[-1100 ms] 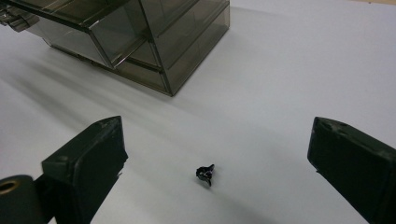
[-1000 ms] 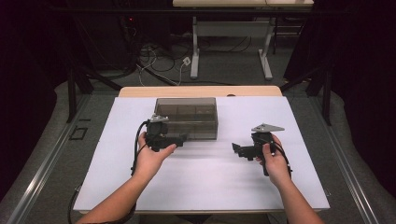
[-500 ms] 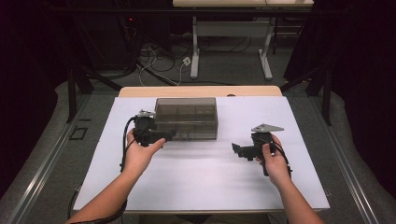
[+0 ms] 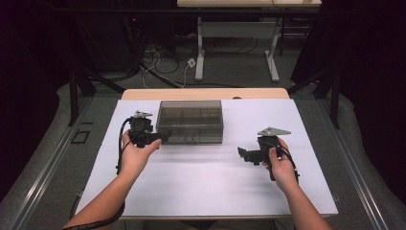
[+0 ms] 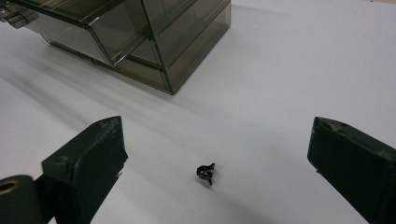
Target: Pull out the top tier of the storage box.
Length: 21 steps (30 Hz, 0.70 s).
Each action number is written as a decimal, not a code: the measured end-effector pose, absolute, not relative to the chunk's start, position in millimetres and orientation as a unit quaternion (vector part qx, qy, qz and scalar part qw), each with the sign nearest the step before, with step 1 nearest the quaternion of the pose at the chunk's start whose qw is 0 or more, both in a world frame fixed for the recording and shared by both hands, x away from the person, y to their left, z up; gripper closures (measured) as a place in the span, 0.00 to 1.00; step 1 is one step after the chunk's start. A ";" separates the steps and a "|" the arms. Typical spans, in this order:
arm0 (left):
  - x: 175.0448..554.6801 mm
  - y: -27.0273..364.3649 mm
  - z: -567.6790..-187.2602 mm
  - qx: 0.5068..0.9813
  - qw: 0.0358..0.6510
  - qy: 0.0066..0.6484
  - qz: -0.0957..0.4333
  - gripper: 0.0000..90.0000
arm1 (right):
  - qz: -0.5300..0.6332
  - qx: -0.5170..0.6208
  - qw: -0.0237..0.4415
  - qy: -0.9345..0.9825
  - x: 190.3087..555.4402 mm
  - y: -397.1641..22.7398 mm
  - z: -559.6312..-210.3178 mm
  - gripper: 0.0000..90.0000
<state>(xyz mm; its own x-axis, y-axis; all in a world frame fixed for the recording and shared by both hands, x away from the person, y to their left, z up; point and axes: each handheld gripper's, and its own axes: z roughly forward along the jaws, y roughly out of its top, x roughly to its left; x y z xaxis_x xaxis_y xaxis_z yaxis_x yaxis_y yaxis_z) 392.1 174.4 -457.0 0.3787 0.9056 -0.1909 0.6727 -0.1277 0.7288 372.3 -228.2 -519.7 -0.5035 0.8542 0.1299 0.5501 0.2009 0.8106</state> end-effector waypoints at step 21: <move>404.3 195.0 -459.4 0.719 0.362 0.570 0.164 0.40 | 0.425 0.465 0.180 0.756 372.4 -228.2 -520.2 0.04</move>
